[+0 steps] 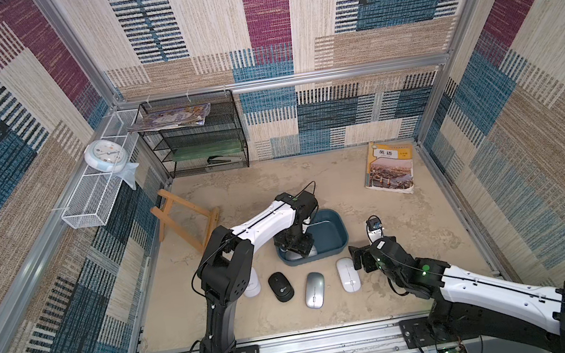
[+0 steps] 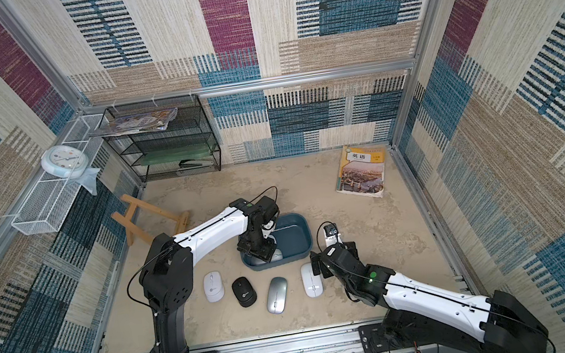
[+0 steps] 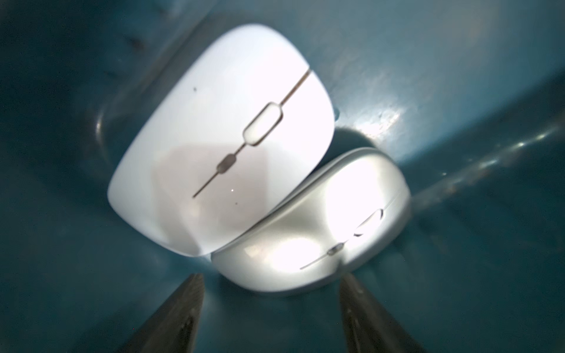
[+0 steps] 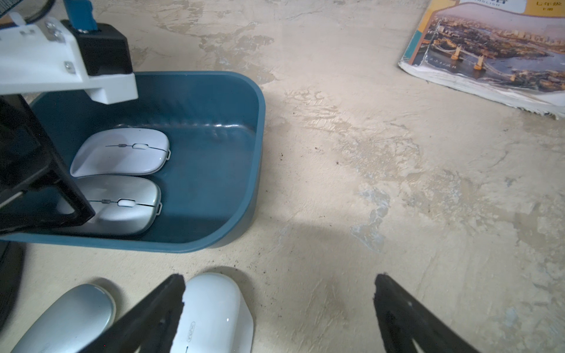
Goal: Take out the mouse from the storage box
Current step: Adjust the mouse in the storage box.
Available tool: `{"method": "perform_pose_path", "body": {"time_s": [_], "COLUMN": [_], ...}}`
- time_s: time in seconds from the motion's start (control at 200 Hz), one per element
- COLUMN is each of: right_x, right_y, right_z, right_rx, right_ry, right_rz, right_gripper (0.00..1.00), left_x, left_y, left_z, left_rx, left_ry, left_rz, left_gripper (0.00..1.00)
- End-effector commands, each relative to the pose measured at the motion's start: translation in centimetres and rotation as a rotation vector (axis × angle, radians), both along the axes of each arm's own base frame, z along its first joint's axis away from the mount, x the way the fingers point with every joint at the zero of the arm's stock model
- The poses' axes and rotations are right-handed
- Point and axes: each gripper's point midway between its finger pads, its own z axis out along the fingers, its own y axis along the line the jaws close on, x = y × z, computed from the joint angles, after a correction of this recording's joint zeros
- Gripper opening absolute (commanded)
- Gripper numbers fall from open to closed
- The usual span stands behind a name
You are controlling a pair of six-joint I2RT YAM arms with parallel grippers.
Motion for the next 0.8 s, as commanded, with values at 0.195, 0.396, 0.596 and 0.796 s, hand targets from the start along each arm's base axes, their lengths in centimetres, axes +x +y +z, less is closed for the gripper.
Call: {"method": "perform_pose_path", "body": {"time_s": [0.195,0.396,0.596,0.796], "right_x": [0.5,0.5,0.6,0.6], "right_y": [0.4,0.5,0.6,0.6], "right_z": [0.7,0.6,0.4,0.4], "right_rx": [0.016,0.011,0.004,0.002], "right_ry": [-0.022,-0.018,-0.015,-0.012], "right_rz": [0.0,0.0,0.0,-0.001], "right_gripper": [1.0,1.0,1.0,1.0], "left_x": [1.5,4.0,3.7,4.1], "left_y": [-0.6,-0.6,-1.9,-1.5], "left_z": [0.5,4.8,3.5,2.2], "left_rx": [-0.029,-0.082,-0.093,-0.042], "left_ry": [-0.076,-0.286,-0.209,-0.205], "left_rz": [0.014,-0.01,-0.135,-0.19], "left_gripper": [0.7,0.76,0.76,0.77]}}
